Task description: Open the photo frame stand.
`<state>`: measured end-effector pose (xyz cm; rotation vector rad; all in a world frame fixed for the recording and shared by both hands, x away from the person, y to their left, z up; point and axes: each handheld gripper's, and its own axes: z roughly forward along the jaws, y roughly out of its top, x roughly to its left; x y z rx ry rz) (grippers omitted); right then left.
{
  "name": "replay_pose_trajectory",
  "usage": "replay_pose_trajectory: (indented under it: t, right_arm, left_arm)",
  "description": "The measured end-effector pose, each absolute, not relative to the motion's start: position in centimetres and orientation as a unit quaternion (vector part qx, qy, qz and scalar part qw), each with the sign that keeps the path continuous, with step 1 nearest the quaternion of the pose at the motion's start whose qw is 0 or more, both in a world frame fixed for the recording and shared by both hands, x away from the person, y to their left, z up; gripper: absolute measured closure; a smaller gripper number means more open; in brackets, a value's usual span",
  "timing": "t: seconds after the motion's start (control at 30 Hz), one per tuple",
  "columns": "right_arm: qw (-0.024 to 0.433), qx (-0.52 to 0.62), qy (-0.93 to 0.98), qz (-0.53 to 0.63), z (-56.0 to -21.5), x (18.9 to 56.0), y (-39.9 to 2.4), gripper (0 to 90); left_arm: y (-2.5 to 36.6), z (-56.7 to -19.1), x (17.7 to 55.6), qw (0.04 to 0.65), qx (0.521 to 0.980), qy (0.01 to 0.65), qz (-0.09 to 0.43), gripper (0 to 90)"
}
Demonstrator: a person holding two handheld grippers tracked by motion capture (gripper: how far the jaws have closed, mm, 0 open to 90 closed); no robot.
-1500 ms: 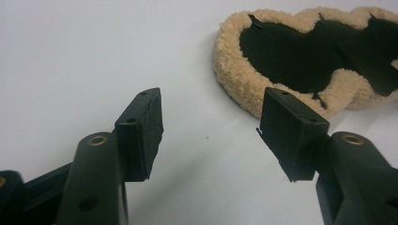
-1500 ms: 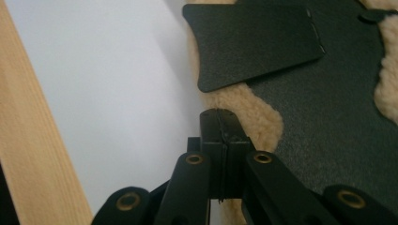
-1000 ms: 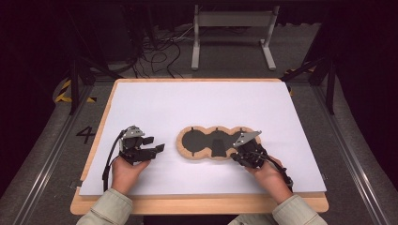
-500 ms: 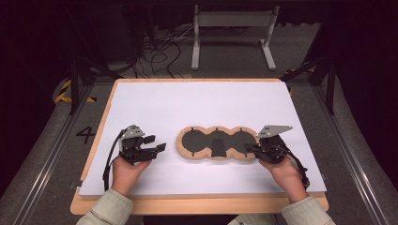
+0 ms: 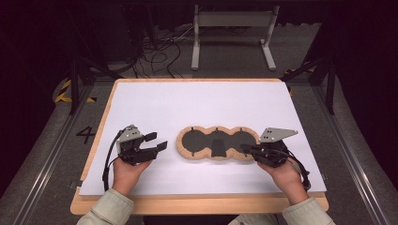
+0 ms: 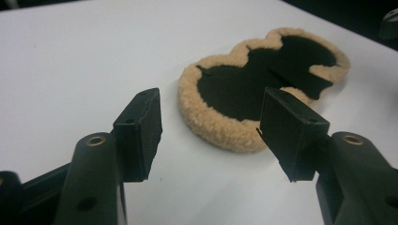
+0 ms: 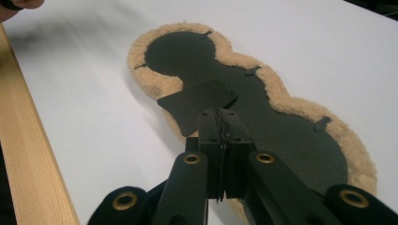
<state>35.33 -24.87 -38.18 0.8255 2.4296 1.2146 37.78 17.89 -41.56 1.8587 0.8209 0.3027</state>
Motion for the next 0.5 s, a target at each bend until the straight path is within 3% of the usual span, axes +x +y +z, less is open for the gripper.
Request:
replay_pose_trajectory:
  t: [0.5]
  right_arm:
    - [0.099, 0.246, 0.871, 0.413, -39.9, 35.3, -22.7, 89.9]
  left_arm:
    - [17.5, -41.3, 37.3, 0.536, 0.777, 0.307, 0.123, 38.2]
